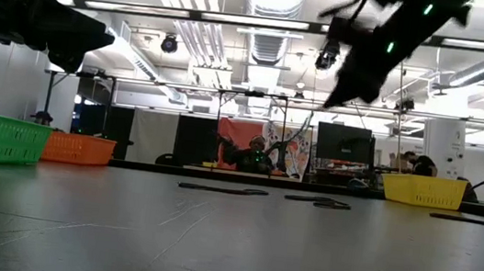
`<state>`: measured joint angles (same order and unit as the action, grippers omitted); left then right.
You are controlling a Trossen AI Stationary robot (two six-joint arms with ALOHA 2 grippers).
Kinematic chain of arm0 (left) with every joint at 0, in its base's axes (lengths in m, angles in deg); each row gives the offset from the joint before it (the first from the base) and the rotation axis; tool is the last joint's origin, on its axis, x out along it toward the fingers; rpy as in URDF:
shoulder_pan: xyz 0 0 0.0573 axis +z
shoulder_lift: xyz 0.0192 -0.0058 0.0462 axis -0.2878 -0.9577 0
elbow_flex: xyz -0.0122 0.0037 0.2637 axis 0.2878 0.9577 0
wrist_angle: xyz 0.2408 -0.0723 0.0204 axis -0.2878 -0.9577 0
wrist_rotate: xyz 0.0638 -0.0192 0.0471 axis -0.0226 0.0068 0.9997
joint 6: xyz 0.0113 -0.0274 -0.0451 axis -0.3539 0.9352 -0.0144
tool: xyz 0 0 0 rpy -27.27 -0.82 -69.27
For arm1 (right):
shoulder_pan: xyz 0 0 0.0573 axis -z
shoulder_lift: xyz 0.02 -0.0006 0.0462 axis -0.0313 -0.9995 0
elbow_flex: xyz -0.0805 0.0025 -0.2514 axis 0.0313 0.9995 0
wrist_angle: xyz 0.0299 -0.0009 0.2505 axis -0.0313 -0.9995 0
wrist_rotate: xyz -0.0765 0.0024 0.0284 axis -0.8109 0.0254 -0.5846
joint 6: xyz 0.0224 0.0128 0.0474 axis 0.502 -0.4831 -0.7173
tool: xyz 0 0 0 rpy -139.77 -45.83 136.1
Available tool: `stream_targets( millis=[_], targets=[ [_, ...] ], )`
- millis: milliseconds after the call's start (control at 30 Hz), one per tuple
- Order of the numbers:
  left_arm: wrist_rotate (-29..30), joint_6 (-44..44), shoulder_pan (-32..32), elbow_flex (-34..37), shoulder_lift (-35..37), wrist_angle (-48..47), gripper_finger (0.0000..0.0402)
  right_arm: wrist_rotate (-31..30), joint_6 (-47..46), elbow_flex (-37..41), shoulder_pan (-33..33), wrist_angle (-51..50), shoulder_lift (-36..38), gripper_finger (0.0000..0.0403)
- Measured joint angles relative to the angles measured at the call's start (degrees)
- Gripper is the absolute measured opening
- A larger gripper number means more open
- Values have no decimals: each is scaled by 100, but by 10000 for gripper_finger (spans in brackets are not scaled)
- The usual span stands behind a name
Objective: Sort rubber bands into baskets
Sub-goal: Put the center blue rubber band into the yellow bin
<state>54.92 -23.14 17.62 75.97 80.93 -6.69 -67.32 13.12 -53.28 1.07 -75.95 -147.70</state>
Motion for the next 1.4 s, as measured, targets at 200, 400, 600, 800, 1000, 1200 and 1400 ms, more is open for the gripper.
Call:
stream_targets(
  millis=[200,400,600,800,1000,1200,1400],
  targets=[
    [1,0,1,2,-1,0,115,-313,170,12,727,-188,-669,9],
    [0,1,0,1,-1,-1,115,1219,-103,-18,930,77,-1298,9],
    [1,0,1,2,1,0,115,2523,-93,-318,931,277,-1909,9],
    [-1,0,-1,2,0,-2,115,2597,-126,-751,931,281,-2281,9],
    [1,0,1,1,-1,0,115,2599,-330,-681,904,128,-2416,9],
    [1,0,-1,2,-1,-2,115,2593,-642,-591,811,-22,-2312,9],
    [-1,0,-1,1,-1,1,115,2278,-585,-589,802,0,-2312,9]
  ],
)
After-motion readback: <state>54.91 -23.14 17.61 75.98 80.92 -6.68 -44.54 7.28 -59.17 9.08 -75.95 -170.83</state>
